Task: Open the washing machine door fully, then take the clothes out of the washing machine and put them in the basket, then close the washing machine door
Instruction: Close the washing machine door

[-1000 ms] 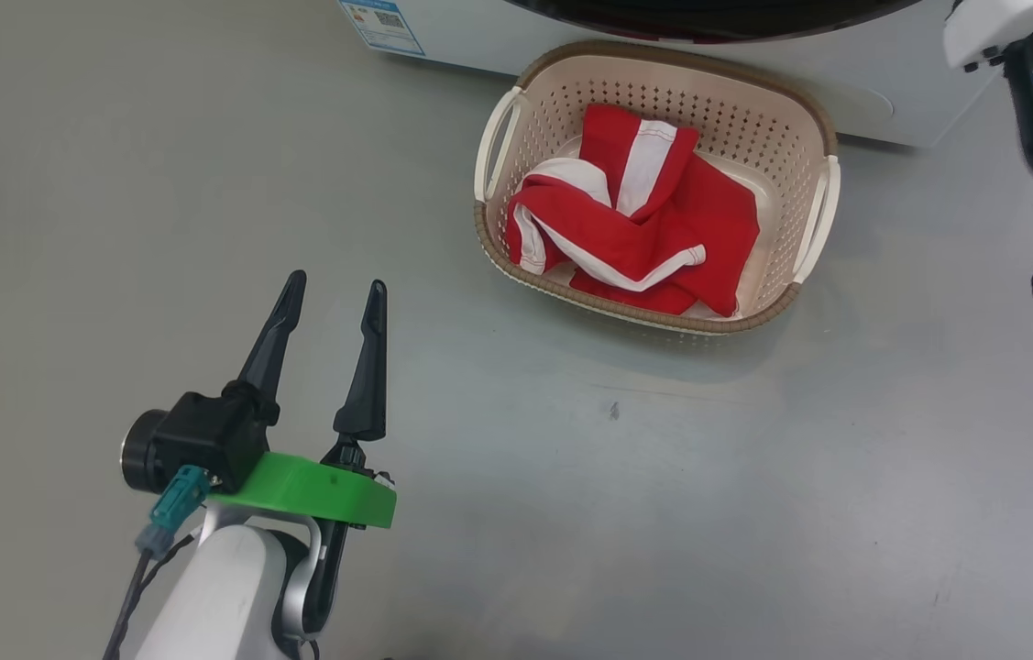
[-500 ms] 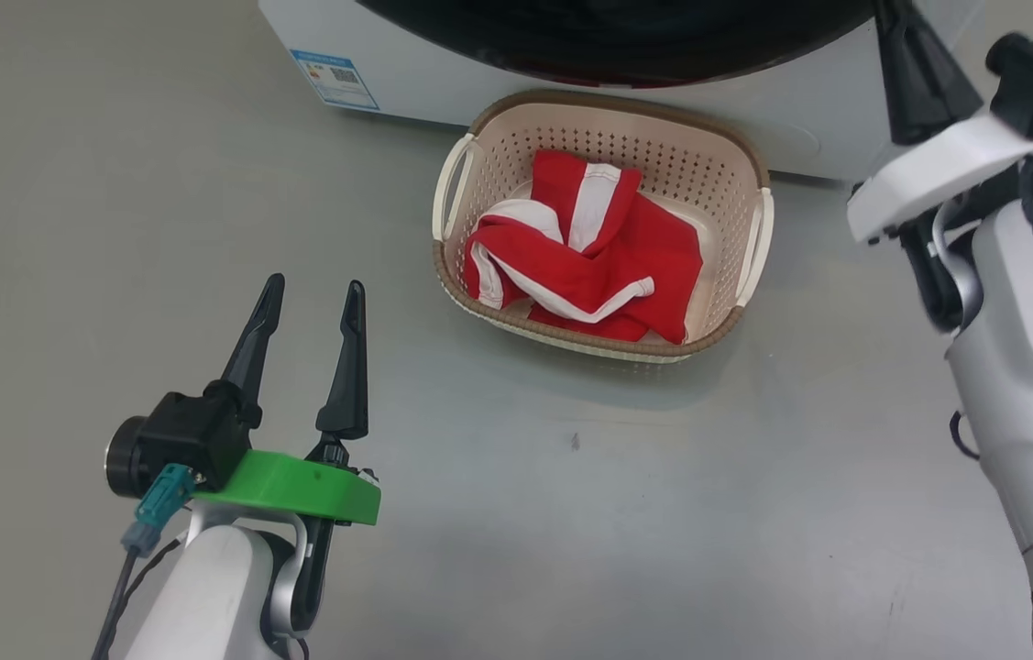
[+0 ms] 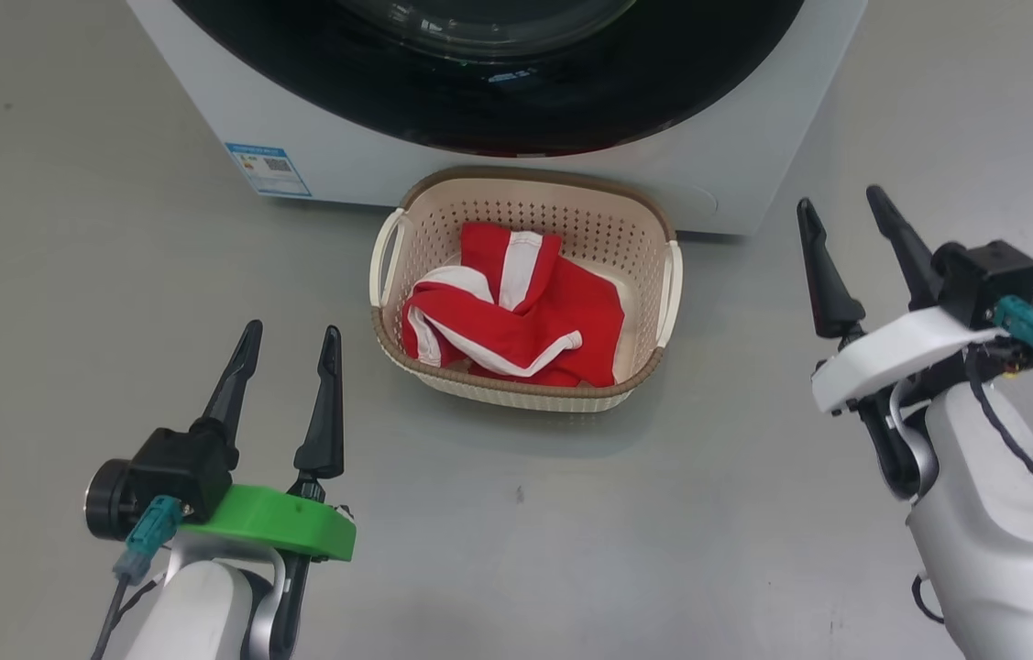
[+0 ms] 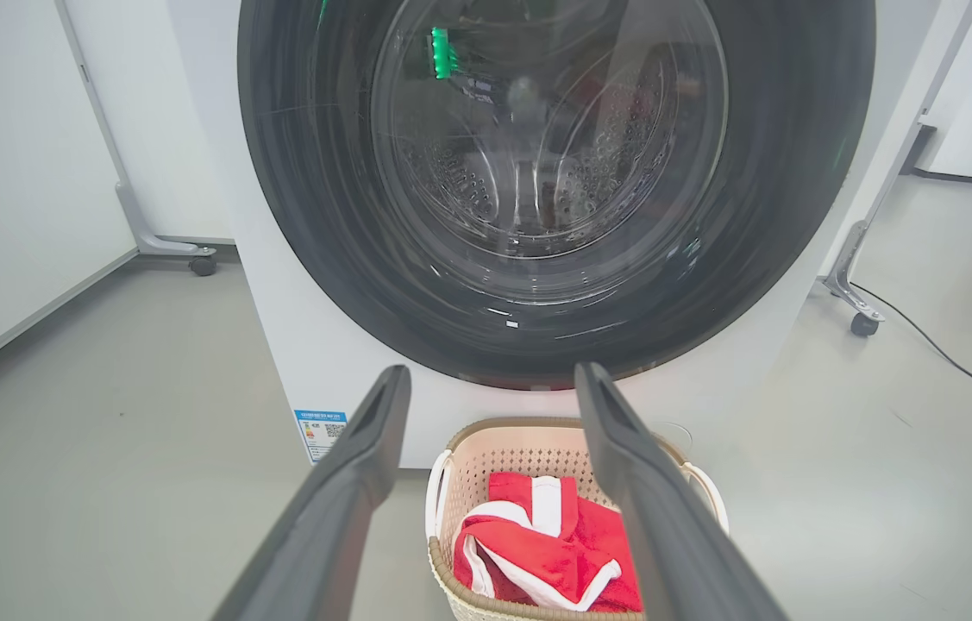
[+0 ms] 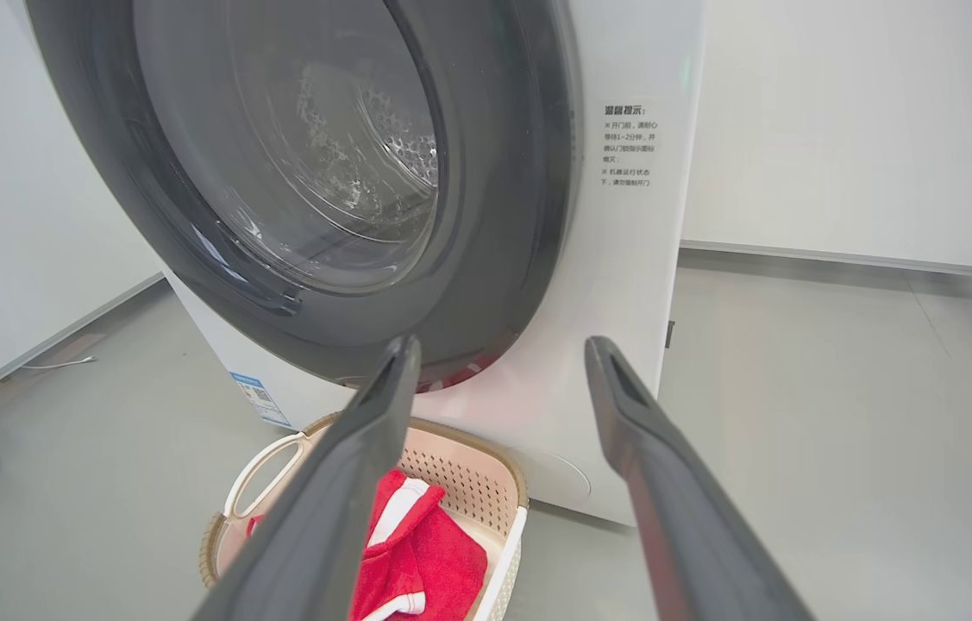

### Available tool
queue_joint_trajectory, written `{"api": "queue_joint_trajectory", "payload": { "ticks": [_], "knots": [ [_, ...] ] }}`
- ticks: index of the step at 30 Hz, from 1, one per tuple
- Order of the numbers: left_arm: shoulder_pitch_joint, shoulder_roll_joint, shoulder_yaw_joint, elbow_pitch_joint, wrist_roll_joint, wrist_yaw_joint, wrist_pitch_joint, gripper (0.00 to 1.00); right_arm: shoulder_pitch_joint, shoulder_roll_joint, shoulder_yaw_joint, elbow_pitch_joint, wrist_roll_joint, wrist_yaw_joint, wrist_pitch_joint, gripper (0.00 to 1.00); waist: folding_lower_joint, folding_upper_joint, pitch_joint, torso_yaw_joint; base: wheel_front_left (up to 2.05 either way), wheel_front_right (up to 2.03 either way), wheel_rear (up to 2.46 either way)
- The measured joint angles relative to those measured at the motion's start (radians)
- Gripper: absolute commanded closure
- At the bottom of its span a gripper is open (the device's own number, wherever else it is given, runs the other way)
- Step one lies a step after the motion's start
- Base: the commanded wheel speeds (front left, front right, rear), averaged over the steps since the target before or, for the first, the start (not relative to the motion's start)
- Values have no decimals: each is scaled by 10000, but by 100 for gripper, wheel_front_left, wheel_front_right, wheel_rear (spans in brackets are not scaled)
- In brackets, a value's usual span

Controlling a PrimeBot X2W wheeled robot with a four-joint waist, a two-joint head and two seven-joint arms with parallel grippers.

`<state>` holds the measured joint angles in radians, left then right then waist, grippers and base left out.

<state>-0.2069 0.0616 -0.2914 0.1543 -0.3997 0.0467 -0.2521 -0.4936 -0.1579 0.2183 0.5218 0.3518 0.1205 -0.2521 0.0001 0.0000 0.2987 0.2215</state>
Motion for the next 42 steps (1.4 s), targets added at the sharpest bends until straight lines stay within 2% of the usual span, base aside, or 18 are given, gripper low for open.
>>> {"api": "queue_joint_trajectory", "payload": {
  "ticks": [10, 24, 42],
  "knots": [
    [649, 196, 21, 286, 40, -4, 0, 0, 1549, 328, -249, -782, 8, -238, 0, 0, 0, 0, -949, -658, 0, 0, 0],
    [1336, 313, 58, 263, 40, -4, 0, 0, 3409, 393, -476, -1542, -36, -614, 0, 0, -1, 0, -2004, -1436, 0, 0, 0],
    [1850, 426, 2, 194, 25, -2, 17, 0, 4730, 518, -566, -2520, -98, -884, 0, 0, -1, 0, -2650, -1727, 0, 0, 0]
  ]
}}
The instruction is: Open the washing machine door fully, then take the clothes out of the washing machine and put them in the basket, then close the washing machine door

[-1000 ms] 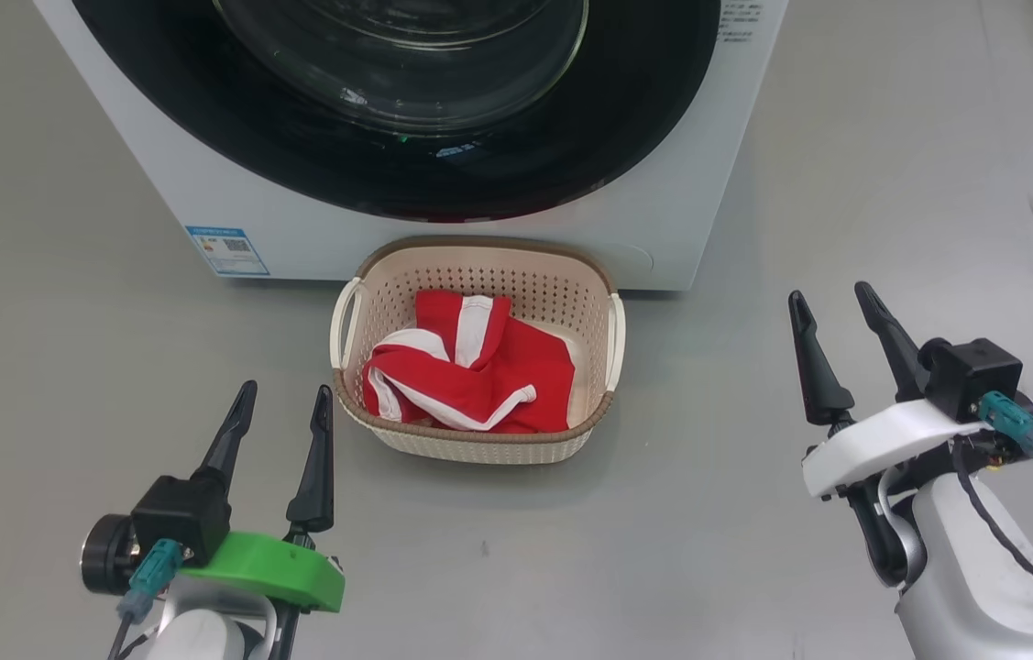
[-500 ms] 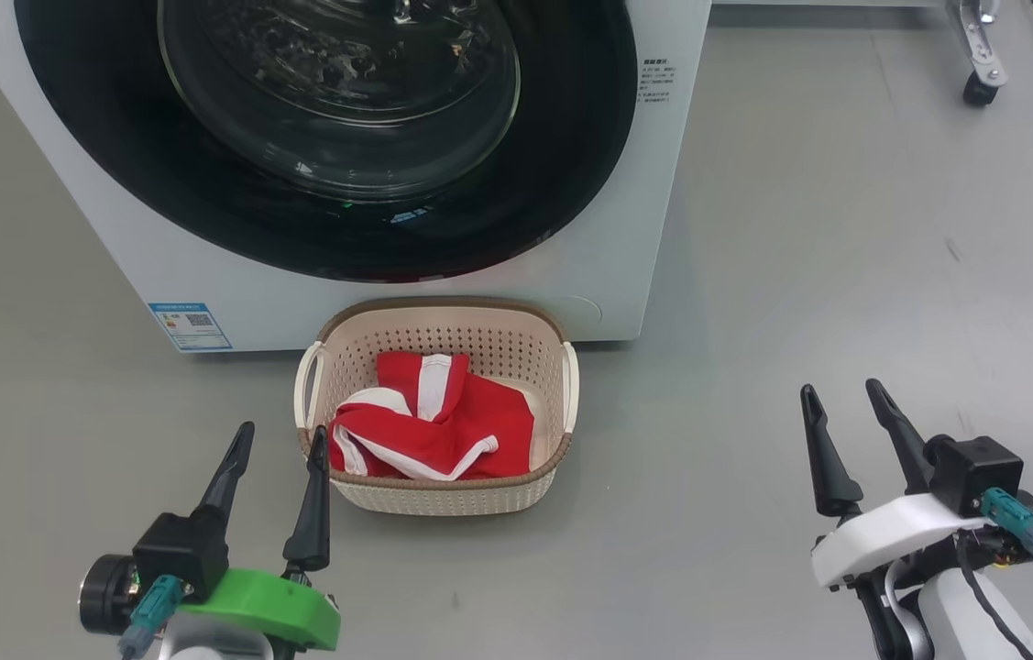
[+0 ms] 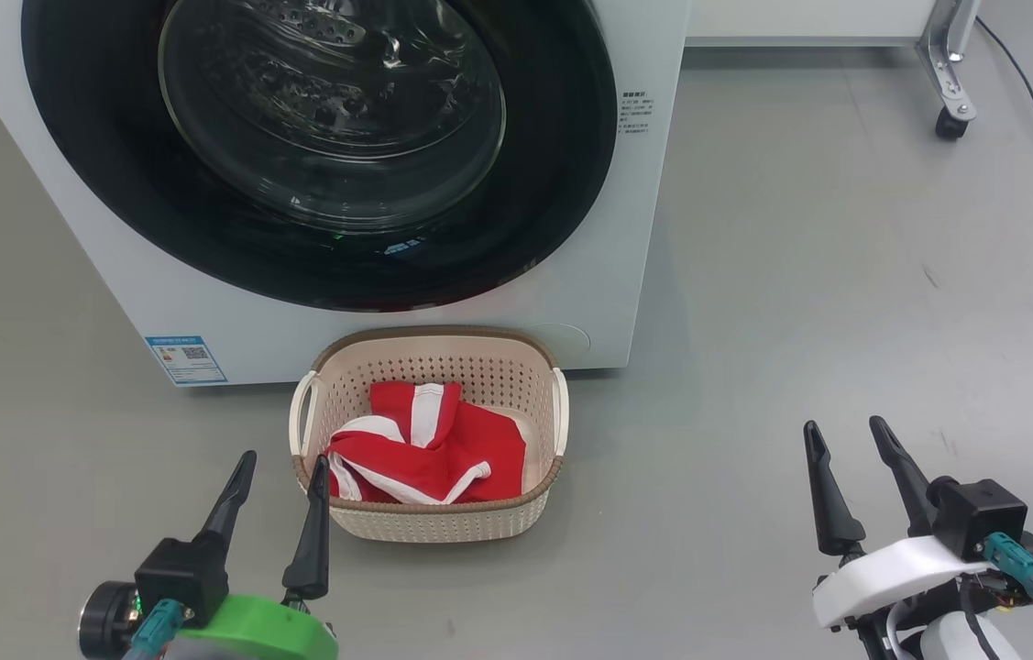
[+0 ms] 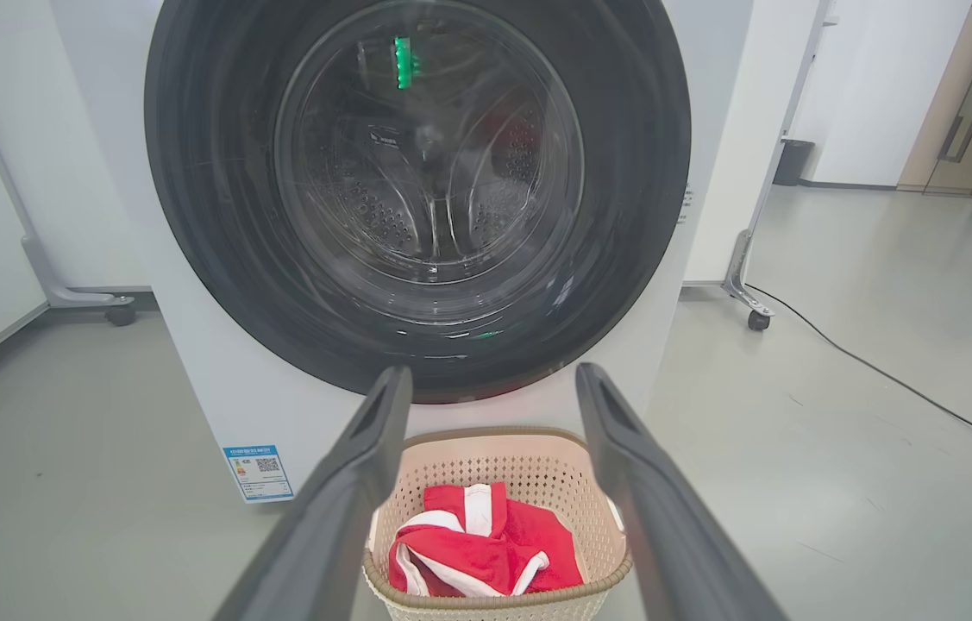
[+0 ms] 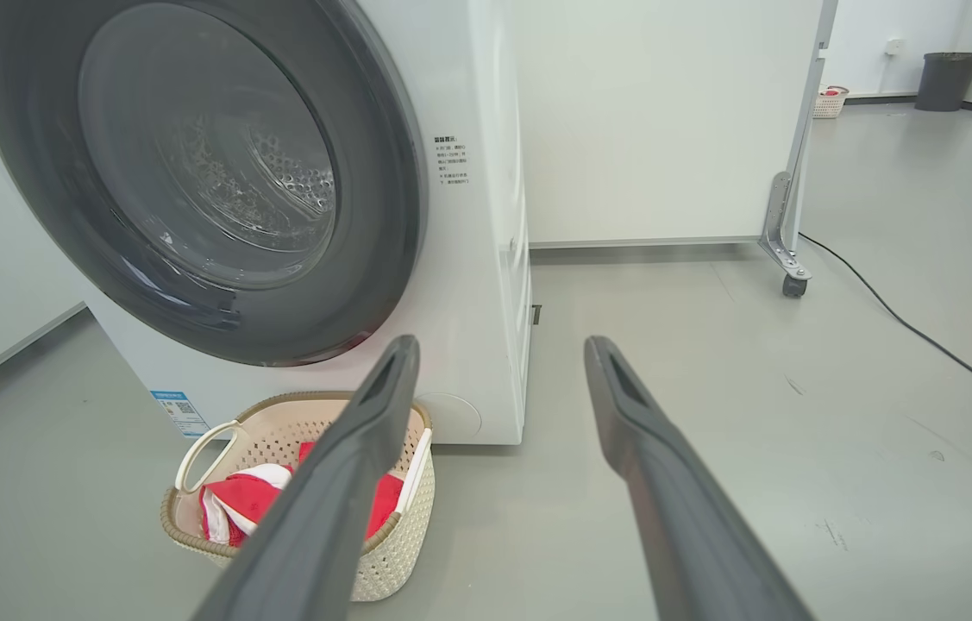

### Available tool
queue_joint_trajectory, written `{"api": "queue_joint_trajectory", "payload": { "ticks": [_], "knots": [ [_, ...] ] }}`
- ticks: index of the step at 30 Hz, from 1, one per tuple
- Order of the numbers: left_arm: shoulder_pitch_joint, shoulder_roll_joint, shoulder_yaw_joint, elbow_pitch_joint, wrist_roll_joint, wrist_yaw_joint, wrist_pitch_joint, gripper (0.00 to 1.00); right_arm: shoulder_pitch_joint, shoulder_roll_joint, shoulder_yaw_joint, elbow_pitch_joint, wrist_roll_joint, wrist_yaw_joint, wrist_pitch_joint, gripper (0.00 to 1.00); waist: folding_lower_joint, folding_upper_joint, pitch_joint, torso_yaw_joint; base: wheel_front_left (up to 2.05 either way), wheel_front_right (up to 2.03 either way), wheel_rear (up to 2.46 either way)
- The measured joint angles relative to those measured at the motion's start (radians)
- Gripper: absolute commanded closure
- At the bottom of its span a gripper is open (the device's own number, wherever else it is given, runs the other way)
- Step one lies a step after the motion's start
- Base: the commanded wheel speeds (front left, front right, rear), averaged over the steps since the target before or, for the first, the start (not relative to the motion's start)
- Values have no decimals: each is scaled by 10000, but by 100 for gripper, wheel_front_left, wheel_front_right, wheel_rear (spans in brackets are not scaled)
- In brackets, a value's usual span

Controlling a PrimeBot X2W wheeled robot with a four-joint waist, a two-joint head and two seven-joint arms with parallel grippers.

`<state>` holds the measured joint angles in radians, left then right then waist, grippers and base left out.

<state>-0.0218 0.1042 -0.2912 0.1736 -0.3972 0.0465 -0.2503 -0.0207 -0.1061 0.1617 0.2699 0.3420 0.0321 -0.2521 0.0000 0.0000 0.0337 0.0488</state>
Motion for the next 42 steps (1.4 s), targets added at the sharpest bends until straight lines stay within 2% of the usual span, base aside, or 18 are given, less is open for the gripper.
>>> {"api": "queue_joint_trajectory", "payload": {
  "ticks": [31, 32, 39, 42],
  "knots": [
    [233, 2, -23, -374, 0, 113, 217, 0, 728, -56, 2, -991, -84, -238, 61, 0, 0, 0, -257, 16, 0, 0, 0],
    [234, 2, -27, -395, 0, 113, 217, 100, 728, -58, 2, -1020, -84, -247, 61, 100, 0, 0, -246, 7, 0, 0, 0],
    [533, -132, -82, 96, -88, 90, 217, 100, 986, 140, 50, -541, -27, -245, 73, 100, 0, 0, -247, 1, 0, 0, 0],
    [533, -157, -33, 90, -422, 12, 242, 100, 984, 142, -8, -541, 364, -230, 178, 100, 0, 0, -251, -25, 0, 0, 0]
  ]
}}
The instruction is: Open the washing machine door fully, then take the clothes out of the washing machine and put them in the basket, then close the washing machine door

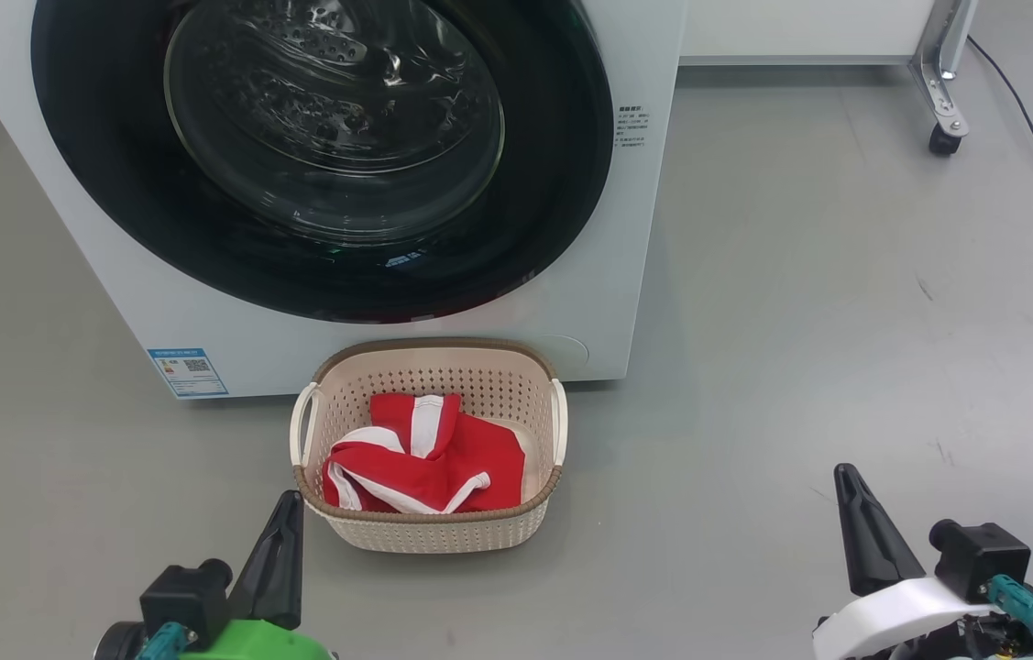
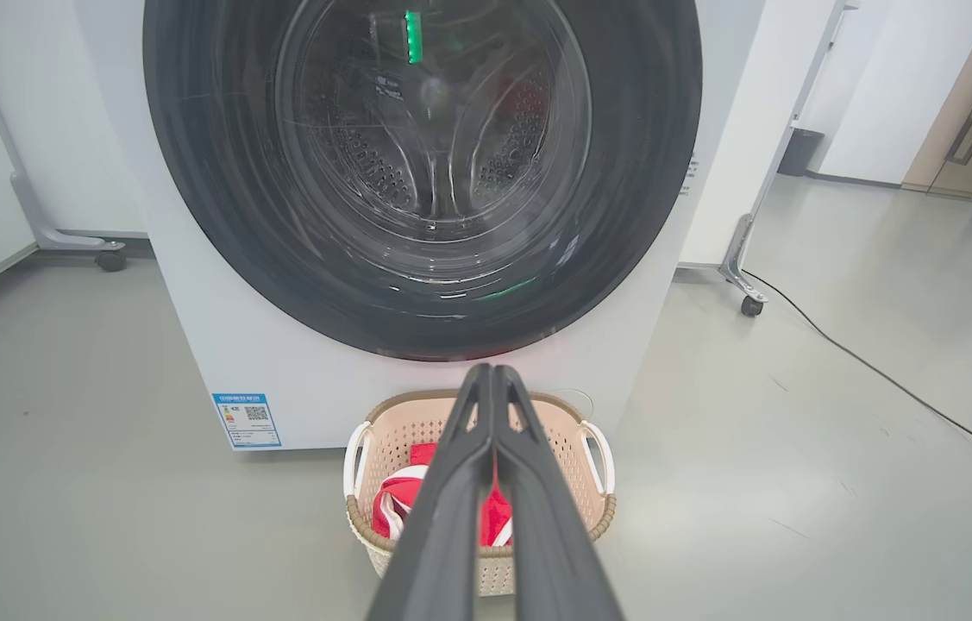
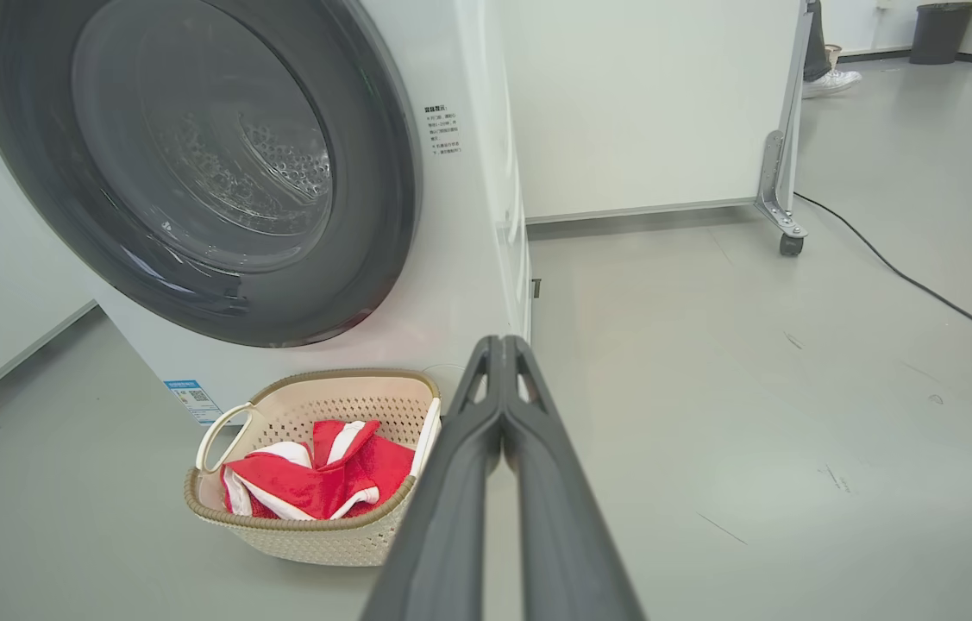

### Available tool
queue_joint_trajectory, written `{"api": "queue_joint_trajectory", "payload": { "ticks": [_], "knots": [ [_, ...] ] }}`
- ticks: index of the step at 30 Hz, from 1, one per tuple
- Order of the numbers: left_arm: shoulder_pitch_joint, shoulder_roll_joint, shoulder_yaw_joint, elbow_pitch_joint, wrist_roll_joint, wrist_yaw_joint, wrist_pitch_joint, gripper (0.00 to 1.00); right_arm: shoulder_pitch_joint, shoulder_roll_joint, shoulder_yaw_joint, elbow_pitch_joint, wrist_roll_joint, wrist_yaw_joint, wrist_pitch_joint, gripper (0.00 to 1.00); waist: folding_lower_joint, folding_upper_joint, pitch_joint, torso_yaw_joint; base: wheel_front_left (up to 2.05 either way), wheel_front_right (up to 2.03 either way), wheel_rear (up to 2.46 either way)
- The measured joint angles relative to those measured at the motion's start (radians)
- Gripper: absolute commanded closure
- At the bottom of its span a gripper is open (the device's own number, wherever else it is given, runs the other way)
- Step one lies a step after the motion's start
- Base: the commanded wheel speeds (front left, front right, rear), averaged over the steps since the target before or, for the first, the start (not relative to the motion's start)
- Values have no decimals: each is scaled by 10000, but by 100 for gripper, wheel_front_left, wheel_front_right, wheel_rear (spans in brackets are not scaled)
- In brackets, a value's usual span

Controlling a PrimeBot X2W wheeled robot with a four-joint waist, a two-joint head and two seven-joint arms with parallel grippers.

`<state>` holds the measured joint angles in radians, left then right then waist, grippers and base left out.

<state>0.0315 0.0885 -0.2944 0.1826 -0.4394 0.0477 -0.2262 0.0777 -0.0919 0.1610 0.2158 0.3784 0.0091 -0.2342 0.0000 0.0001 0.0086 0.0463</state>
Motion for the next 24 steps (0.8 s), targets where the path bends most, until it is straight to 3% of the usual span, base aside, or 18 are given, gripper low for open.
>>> {"api": "queue_joint_trajectory", "payload": {
  "ticks": [24],
  "knots": [
    [-14, -82, 803, 31, -3131, -366, 807, 100, -146, 144, -709, 88, 3266, 257, 855, 100, 0, 0, -10, -121, 0, 0, 0]
  ]
}}
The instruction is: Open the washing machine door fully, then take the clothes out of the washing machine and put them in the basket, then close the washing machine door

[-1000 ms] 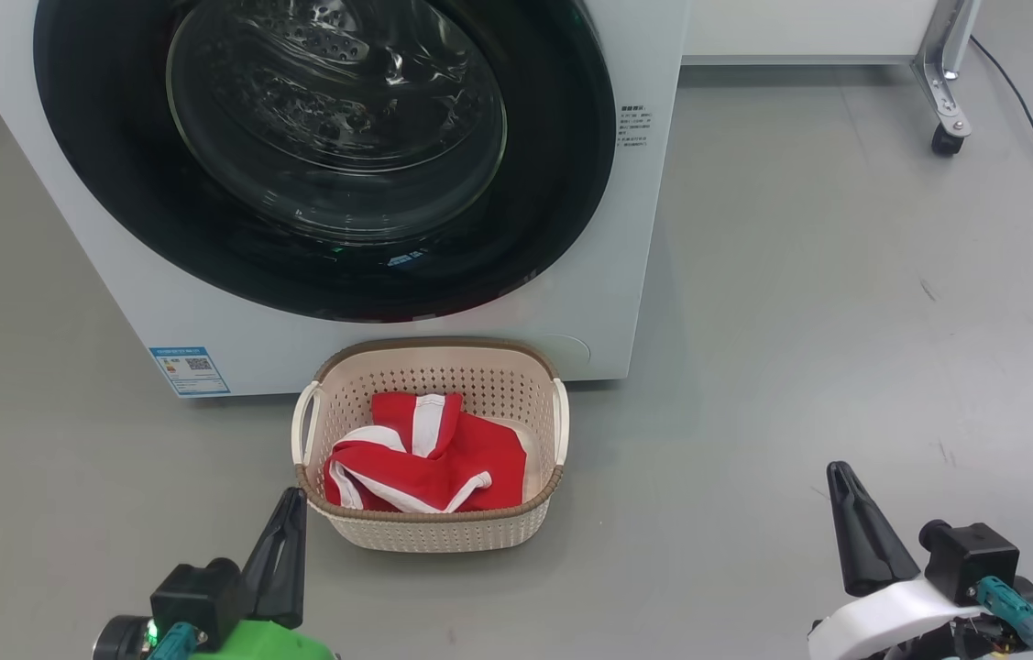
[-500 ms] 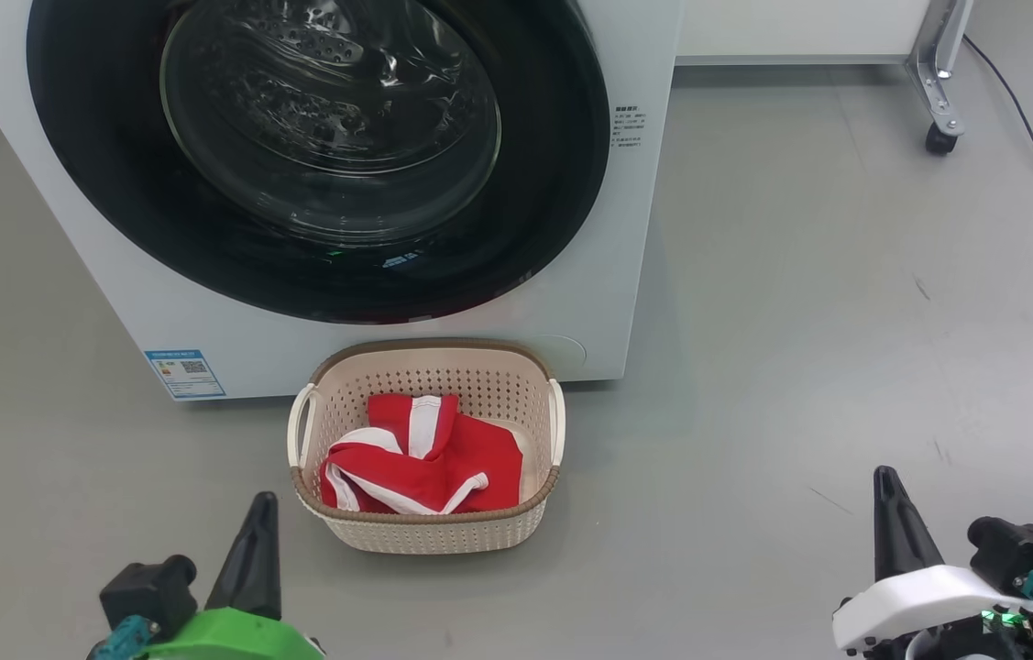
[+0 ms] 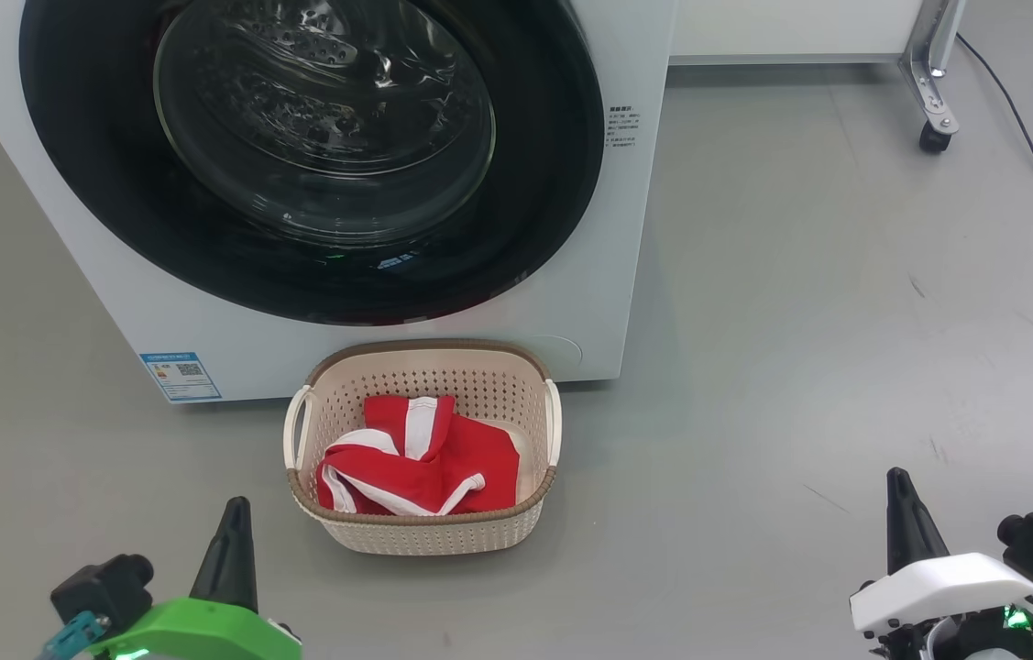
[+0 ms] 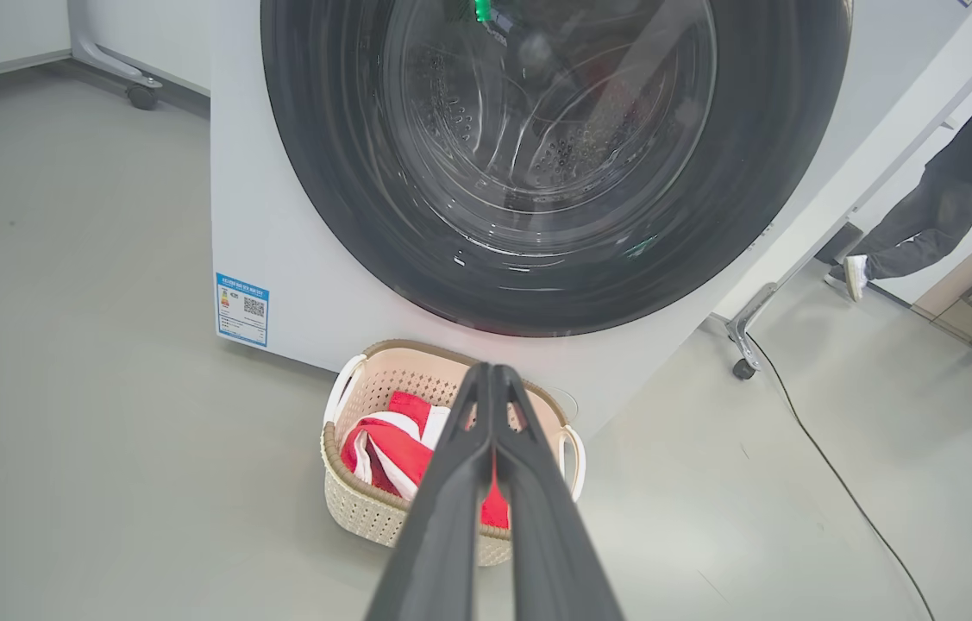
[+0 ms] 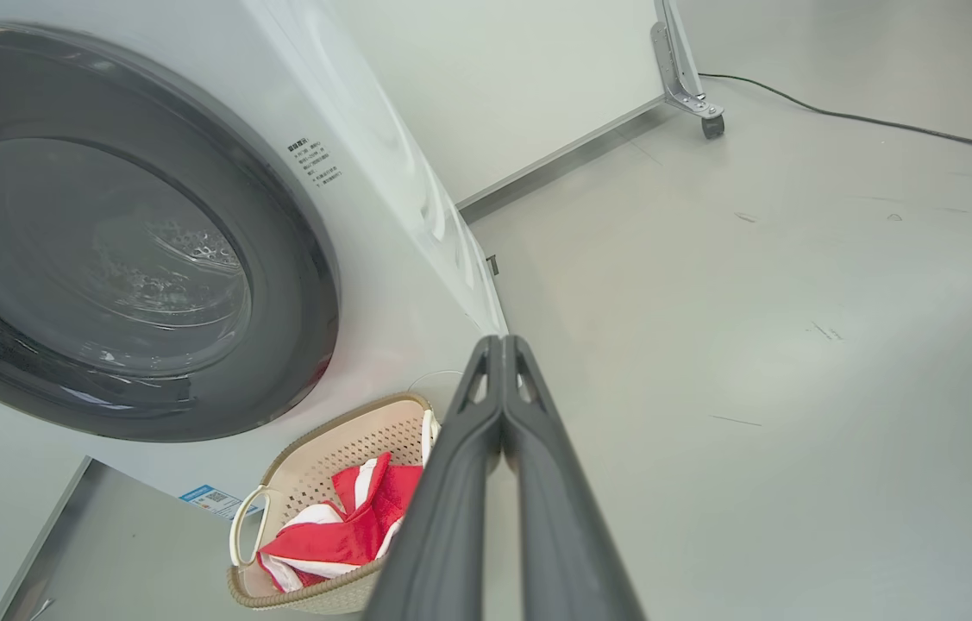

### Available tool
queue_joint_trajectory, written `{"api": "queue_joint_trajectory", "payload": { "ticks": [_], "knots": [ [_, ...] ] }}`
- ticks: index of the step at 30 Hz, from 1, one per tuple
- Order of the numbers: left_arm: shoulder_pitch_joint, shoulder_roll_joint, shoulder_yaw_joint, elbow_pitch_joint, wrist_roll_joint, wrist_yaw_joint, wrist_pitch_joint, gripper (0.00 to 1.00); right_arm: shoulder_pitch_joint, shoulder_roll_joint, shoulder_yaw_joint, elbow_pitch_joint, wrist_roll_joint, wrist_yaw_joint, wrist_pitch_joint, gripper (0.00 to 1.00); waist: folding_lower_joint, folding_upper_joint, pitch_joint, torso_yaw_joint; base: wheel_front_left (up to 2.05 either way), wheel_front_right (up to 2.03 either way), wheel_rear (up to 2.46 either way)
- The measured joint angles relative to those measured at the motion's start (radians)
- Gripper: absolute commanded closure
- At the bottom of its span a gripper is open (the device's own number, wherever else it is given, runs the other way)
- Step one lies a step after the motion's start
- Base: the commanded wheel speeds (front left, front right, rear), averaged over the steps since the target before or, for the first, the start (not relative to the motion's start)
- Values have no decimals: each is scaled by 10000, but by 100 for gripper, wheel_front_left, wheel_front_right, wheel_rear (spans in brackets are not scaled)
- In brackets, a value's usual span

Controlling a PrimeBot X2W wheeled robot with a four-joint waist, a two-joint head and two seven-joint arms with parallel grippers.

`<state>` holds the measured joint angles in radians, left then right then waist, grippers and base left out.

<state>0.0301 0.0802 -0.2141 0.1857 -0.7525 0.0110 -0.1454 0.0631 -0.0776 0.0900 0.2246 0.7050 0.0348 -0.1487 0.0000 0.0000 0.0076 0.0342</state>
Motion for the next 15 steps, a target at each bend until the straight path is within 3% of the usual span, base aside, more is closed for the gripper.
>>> {"api": "queue_joint_trajectory", "payload": {
  "ticks": [15],
  "knots": [
    [-40, -6, 516, 161, -1724, -180, 443, 100, -204, 81, -426, 105, 1770, 169, 508, 100, 0, 0, -8, -68, 0, 0, 0]
  ]
}}
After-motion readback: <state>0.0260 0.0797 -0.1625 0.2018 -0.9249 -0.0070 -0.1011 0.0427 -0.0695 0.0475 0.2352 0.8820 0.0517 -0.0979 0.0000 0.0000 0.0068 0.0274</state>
